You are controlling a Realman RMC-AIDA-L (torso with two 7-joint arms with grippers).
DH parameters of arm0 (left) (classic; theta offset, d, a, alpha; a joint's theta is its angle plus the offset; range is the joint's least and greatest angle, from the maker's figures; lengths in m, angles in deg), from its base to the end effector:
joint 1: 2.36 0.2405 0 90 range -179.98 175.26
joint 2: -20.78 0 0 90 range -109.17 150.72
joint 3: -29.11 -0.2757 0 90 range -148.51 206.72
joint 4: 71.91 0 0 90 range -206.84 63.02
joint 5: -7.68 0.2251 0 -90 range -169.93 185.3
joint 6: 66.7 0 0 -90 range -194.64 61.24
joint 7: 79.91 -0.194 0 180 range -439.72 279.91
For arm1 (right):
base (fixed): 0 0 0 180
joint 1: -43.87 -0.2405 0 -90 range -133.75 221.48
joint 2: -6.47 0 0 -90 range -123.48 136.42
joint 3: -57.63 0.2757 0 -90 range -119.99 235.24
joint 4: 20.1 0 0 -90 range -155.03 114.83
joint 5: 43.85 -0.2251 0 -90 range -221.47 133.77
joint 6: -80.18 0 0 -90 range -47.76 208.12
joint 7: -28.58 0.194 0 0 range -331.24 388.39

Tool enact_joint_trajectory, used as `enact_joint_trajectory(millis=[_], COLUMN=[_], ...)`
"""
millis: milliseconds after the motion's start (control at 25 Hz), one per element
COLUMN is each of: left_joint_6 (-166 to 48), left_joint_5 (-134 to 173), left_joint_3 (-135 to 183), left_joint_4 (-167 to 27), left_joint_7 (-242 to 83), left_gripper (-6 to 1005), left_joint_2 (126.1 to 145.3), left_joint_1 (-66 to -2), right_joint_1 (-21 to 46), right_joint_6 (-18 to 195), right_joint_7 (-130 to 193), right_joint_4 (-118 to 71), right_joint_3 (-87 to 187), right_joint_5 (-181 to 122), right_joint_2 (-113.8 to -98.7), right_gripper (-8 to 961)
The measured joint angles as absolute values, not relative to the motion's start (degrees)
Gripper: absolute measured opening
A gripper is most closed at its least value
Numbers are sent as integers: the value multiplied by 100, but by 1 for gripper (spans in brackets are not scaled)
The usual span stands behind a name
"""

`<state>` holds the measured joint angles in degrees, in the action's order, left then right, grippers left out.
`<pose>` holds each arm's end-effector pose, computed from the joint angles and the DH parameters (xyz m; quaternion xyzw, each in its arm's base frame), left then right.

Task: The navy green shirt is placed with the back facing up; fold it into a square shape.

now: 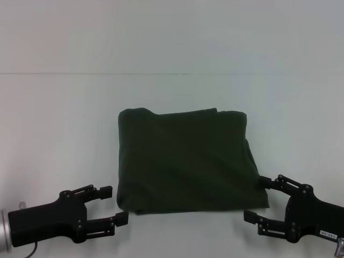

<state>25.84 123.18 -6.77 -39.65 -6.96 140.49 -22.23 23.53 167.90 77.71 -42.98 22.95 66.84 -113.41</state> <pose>-0.3232 0.2956 -0.0663 -0.9119 -0.2859 -0.2639 0.1302 0.3253 0.2963 -0.0869 -0.9256 0.1660 0.2703 0.2063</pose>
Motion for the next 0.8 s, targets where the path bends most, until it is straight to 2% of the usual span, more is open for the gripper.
enact_joint_trajectory(millis=[800], left_joint_6=[2870], left_joint_5=[12273], left_joint_3=[-588], left_joint_4=[-3966], left_joint_7=[-685], left_gripper=[859], left_joint_2=[14061], left_joint_1=[-2138], right_joint_1=[2349], right_joint_6=[16814], right_joint_7=[7770], right_joint_4=[-4286], right_joint_3=[2268], right_joint_5=[6680], right_joint_2=[-11340], right_gripper=[918])
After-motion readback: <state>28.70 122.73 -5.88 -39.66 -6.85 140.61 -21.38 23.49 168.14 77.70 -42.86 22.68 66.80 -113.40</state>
